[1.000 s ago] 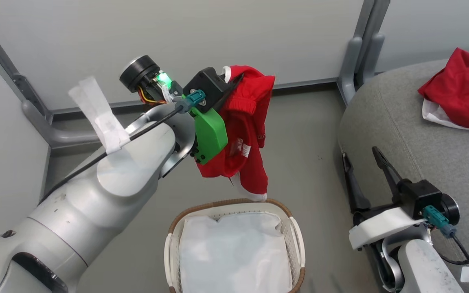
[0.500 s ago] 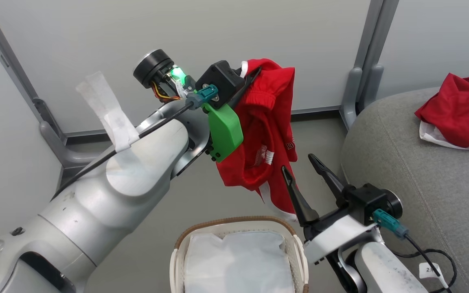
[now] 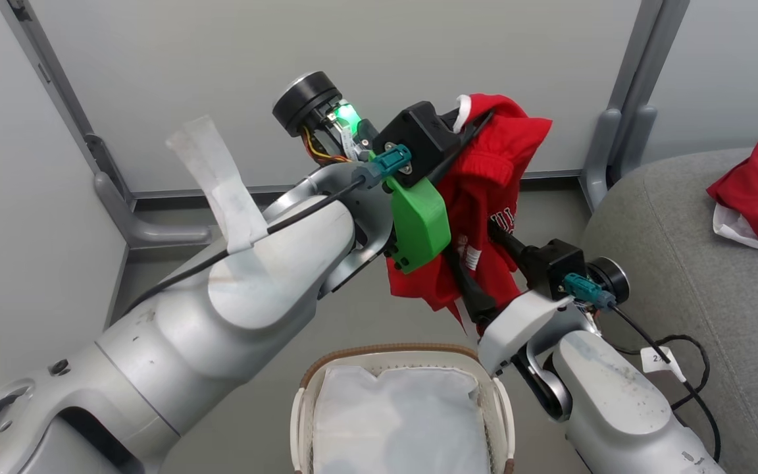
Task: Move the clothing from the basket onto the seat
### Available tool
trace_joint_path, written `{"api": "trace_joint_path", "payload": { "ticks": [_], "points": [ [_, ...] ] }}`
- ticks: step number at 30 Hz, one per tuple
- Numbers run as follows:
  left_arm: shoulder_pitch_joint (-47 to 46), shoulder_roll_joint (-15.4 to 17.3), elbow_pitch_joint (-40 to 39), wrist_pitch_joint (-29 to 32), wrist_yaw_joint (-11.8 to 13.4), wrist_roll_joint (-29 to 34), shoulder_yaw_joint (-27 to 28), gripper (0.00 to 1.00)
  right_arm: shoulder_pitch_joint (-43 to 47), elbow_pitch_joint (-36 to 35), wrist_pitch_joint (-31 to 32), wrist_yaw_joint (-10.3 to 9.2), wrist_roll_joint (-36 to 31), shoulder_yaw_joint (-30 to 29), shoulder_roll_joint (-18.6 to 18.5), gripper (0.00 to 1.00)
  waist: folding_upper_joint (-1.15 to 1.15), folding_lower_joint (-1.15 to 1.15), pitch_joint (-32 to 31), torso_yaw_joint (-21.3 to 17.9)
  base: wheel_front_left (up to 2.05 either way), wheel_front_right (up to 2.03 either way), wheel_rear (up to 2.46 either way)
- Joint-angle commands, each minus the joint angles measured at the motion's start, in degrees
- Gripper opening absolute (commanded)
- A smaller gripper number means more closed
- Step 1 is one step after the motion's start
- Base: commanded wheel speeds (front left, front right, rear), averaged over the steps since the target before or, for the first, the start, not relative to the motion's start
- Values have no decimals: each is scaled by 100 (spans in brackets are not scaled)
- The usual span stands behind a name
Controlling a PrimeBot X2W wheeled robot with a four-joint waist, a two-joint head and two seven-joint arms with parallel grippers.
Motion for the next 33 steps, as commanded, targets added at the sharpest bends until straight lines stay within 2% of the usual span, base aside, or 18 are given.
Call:
{"api": "trace_joint_path", "payload": {
  "ticks": [1,2,3,4,5,14,15,16,17,18,25,33],
  "points": [
    [-15,-5,-53,1,34,-59,-17,0,-89,145,-9,-8,84,58,-27,100,0,0,31,57,0,0,0],
    [1,2,-90,0,36,-63,-24,0,-140,226,-9,-8,116,85,-27,80,0,0,39,76,0,0,0],
    [31,16,-123,5,37,-76,-28,0,-196,311,-9,-8,154,129,-26,33,0,0,48,93,0,0,0],
    [57,35,-152,6,40,-87,-25,0,-240,387,-9,-8,185,170,-25,19,0,0,58,107,0,0,0],
    [83,52,-172,9,49,-96,-23,0,-270,426,-9,-8,203,187,-26,0,0,0,67,115,0,0,0],
    [320,355,-210,-110,197,-234,112,0,-381,348,-9,-8,148,33,-27,0,0,0,163,74,0,0,0],
    [346,390,-197,-126,208,-247,135,12,-379,325,-9,-8,128,8,-28,0,0,0,170,65,0,0,0],
    [387,420,-180,-179,240,-288,169,36,-373,298,-9,-7,105,-28,-26,0,0,0,180,52,0,0,0],
    [422,439,-160,-206,258,-316,194,74,-375,286,-9,-8,85,-65,-26,0,0,0,188,43,0,0,0],
    [467,459,-137,-255,287,-351,222,100,-378,270,-9,-8,46,-117,-26,0,0,0,198,31,0,0,0],
    [889,572,50,-649,447,-469,322,100,-325,158,-9,-8,-242,-536,-27,0,0,0,263,-64,0,0,0],
    [1559,559,297,-976,550,-663,387,100,-190,-25,-9,-8,-646,-1194,-27,0,0,0,333,-284,0,0,0]
  ]
}}
